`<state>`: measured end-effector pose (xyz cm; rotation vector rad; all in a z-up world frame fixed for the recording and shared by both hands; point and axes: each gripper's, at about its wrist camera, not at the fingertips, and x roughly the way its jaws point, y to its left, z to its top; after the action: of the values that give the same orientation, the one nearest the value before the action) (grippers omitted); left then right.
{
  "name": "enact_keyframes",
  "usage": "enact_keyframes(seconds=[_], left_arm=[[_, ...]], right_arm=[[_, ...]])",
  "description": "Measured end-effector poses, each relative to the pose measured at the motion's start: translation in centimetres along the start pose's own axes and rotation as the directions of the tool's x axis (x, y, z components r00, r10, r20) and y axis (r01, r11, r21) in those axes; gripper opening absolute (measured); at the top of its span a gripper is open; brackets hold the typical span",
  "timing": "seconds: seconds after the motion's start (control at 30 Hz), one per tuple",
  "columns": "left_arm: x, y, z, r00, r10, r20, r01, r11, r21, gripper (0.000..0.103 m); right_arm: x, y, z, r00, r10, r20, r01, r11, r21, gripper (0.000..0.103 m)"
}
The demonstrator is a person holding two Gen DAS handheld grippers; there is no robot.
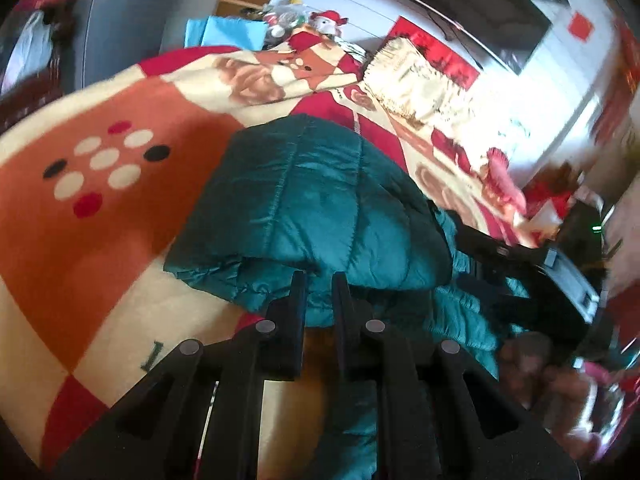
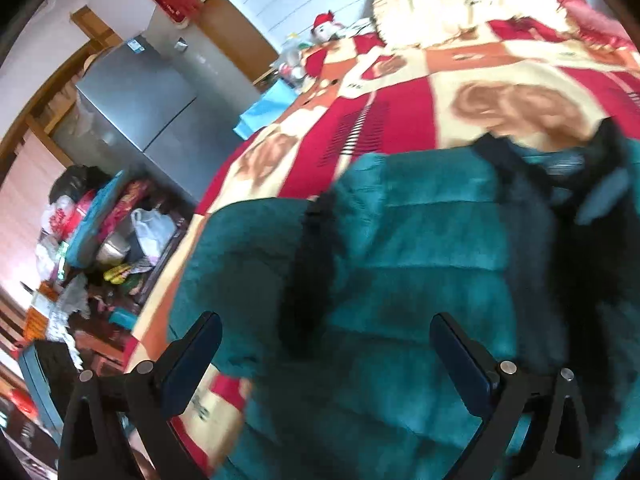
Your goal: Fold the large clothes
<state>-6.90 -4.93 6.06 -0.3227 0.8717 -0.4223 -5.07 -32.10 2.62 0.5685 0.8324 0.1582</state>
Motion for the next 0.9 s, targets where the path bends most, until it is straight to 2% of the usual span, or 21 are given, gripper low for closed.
enact_keyframes(seconds=[0.03,0.1,0.13,0.17,0.23,0.27,0.33,0.4,0.5,0.67,0.77,0.9], left_arm=[[-0.1,0.2,0.2,1.000,-0.004,0.001,0.004,1.000,-0.010,0.013],[-0.3,0.8,0.6,1.000,-0.027,-0.001,0.027,0.999,-0.038,0.031],[-0.6,1.3,0.8,0.999,-0.052,0.003,0.053,0.996,-0.066,0.052],[-0.9,1.7,0.9,0.997,-0.073,0.016,0.074,0.993,-0.089,0.064],[-1.7,2.3,1.2,0.994,-0.094,0.062,0.101,0.987,-0.125,0.066],[-2.0,2.4,1.3,0.993,-0.089,0.075,0.098,0.987,-0.128,0.067],[-2.4,2.4,1.5,0.993,-0.073,0.091,0.084,0.988,-0.127,0.067],[-2.7,2.4,1.5,0.993,-0.063,0.103,0.076,0.989,-0.126,0.067],[-2.4,2.1,1.3,0.995,-0.054,0.087,0.064,0.992,-0.111,0.067],[-1.9,1.4,0.7,0.996,-0.028,0.081,0.036,0.995,-0.088,0.067],[-1.9,0.9,0.5,0.996,-0.012,0.084,0.018,0.998,-0.066,0.067],[-1.6,0.4,0.2,0.997,0.008,0.079,-0.004,0.999,-0.043,0.067]], right_arm=[[1.1,0.3,0.5,1.000,0.010,-0.007,-0.010,1.000,0.009,0.103],[2.8,0.6,1.1,1.000,0.021,-0.019,-0.021,1.000,0.022,0.103],[3.6,0.8,1.4,0.999,0.034,-0.028,-0.033,0.999,0.027,0.101],[4.2,1.0,1.5,0.998,0.044,-0.035,-0.043,0.999,0.028,0.095],[5.4,1.5,1.8,0.996,0.070,-0.048,-0.069,0.997,0.027,0.070],[6.0,1.7,1.9,0.994,0.088,-0.062,-0.086,0.996,0.036,0.051],[6.6,1.5,1.8,0.993,0.090,-0.074,-0.086,0.995,0.055,0.036],[6.0,1.4,1.6,0.994,0.095,-0.047,-0.092,0.994,0.059,0.025],[3.9,0.8,1.5,0.998,0.061,0.002,-0.061,0.996,0.062,0.019],[0.1,-0.4,1.5,0.998,0.020,0.057,-0.024,0.998,0.062,0.018],[-2.0,-1.2,1.1,0.997,-0.025,0.072,0.021,0.998,0.055,0.018],[-4.8,-2.5,0.5,0.990,-0.101,0.102,0.097,0.994,0.048,0.013]])
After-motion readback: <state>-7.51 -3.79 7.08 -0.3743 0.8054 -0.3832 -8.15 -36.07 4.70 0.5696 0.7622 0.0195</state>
